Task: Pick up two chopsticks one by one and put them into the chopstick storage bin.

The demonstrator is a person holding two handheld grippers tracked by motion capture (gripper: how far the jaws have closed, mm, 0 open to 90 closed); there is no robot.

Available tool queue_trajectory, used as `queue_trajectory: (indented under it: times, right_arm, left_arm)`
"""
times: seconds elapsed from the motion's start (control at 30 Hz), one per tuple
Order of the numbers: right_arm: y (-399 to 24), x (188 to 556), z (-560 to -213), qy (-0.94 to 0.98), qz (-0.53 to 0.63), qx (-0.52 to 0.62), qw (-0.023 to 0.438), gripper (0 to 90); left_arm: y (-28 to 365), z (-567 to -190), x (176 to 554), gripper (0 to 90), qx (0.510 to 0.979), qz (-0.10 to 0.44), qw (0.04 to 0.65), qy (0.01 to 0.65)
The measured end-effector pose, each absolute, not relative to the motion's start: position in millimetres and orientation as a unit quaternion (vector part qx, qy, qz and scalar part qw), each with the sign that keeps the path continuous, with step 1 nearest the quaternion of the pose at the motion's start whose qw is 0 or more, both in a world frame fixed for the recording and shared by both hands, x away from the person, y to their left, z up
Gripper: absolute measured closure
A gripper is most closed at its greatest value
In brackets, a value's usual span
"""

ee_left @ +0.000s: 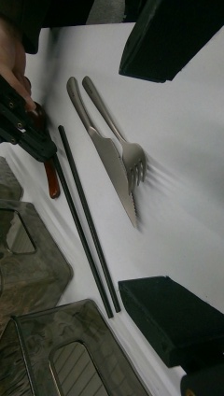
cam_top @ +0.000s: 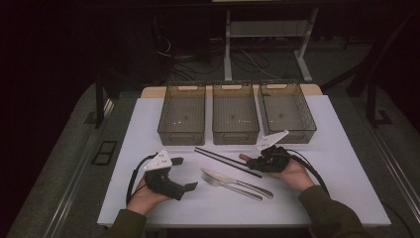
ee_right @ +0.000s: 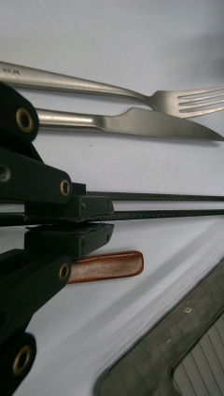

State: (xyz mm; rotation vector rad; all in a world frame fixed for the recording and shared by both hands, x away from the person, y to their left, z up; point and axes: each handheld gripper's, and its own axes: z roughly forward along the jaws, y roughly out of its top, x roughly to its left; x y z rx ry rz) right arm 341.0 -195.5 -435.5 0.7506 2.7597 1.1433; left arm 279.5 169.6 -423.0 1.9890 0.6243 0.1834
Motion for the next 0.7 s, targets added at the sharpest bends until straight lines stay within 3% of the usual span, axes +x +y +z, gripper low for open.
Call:
queue_trajectory:
  times: [0.7]
  right_arm:
    - [-220.7, 327.6, -403.6, 0.866, 0.436, 0.242, 0.037, 84.6]
  left_arm:
    - [170.1, -423.8, 279.2, 0.0, 0.823, 0.077, 0.5, 0.259]
